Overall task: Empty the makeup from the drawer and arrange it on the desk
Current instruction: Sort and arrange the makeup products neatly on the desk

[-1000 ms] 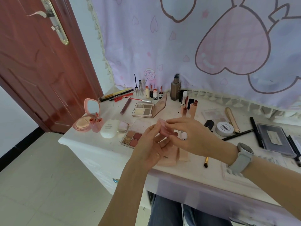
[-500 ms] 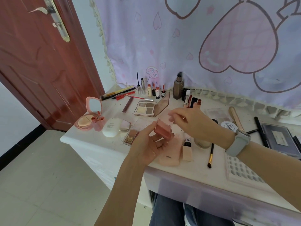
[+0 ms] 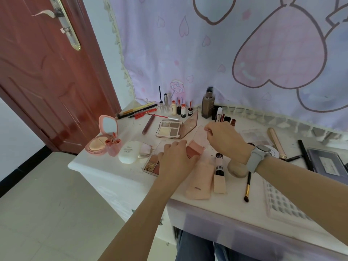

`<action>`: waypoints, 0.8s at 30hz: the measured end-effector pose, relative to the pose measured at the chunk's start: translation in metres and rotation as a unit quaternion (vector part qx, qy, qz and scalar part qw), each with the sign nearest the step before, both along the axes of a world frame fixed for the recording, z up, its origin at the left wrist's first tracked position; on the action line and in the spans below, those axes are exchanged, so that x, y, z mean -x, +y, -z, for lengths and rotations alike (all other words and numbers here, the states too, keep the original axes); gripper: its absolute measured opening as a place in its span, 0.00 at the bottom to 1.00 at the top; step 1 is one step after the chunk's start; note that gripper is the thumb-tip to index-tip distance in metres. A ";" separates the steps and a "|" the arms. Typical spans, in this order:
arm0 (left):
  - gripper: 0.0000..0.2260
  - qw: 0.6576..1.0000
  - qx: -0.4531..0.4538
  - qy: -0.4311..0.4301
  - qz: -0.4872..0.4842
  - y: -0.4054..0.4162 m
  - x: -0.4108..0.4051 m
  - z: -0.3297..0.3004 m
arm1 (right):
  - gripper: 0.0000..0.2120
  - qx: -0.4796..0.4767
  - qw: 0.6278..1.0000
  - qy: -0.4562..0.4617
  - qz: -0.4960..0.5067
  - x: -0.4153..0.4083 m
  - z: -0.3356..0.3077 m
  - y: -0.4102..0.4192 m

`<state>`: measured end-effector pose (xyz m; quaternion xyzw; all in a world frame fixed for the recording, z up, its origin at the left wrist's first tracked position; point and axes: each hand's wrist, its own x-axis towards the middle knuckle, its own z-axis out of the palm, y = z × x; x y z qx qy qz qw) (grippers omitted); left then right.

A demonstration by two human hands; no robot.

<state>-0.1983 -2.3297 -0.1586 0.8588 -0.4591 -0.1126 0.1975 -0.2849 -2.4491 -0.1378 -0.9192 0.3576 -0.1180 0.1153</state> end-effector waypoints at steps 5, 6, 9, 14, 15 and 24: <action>0.20 0.995 0.003 -0.091 0.049 0.004 -0.001 0.010 | 0.12 0.021 0.999 0.031 -0.004 -0.004 0.011 -0.007; 0.19 0.992 0.012 -0.108 0.063 0.006 -0.003 0.013 | 0.11 0.017 1.000 0.021 -0.002 -0.004 0.013 -0.007; 0.17 0.984 0.004 -0.146 0.101 0.012 -0.008 0.020 | 0.13 0.017 1.000 -0.005 -0.003 -0.005 0.016 -0.005; 0.15 0.978 0.007 -0.162 0.127 0.019 -0.009 0.027 | 0.17 0.035 0.999 -0.031 -0.028 0.000 0.019 -0.002; 0.15 0.976 0.012 -0.174 0.126 0.019 -0.010 0.028 | 0.18 0.049 0.998 -0.021 -0.035 0.001 0.020 -0.002; 0.23 0.979 -0.024 -0.141 0.146 0.016 -0.007 0.027 | 0.22 0.112 0.991 0.016 -0.076 0.019 0.019 0.007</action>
